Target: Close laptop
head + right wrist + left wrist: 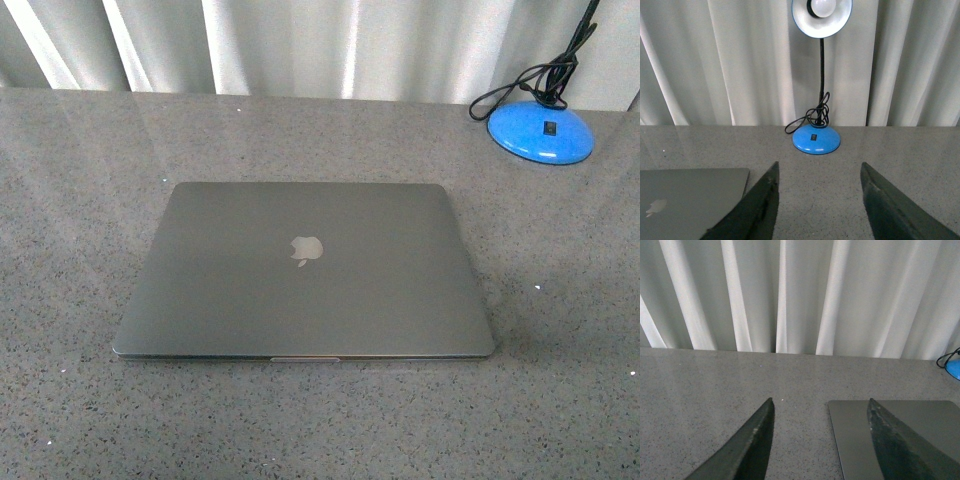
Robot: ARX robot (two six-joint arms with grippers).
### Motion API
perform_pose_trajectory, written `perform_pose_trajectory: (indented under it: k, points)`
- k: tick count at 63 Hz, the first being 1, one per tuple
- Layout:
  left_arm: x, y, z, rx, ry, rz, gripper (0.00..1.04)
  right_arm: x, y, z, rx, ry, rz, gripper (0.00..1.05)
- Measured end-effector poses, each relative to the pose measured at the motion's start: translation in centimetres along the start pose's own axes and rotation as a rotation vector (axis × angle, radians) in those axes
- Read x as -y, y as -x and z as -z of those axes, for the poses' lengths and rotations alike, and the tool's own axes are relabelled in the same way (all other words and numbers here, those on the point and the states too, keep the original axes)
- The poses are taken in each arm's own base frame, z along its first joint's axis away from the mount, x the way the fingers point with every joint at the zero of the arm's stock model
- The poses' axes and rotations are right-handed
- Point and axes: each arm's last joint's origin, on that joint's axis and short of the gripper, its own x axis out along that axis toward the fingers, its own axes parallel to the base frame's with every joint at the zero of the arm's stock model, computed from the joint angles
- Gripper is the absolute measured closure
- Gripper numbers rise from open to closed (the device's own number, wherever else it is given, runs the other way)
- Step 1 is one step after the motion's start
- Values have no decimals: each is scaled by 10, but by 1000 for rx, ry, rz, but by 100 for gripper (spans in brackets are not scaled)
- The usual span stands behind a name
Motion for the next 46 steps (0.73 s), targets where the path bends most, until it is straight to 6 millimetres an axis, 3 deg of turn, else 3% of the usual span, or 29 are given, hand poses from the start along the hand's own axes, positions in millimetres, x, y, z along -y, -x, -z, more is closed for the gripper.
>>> perform_pose_trajectory:
  k: [6, 11, 14, 46]
  points:
    - [0, 0, 0, 0, 0, 0, 30, 0, 0, 0, 0, 0, 0, 35]
    - [0, 0, 0, 0, 0, 0, 9, 0, 0, 0, 0, 0, 0, 16]
    - [0, 0, 0, 0, -2, 0, 5, 0, 0, 0, 0, -1, 0, 8]
    - [0, 0, 0, 0, -2, 0, 7, 0, 0, 0, 0, -1, 0, 10]
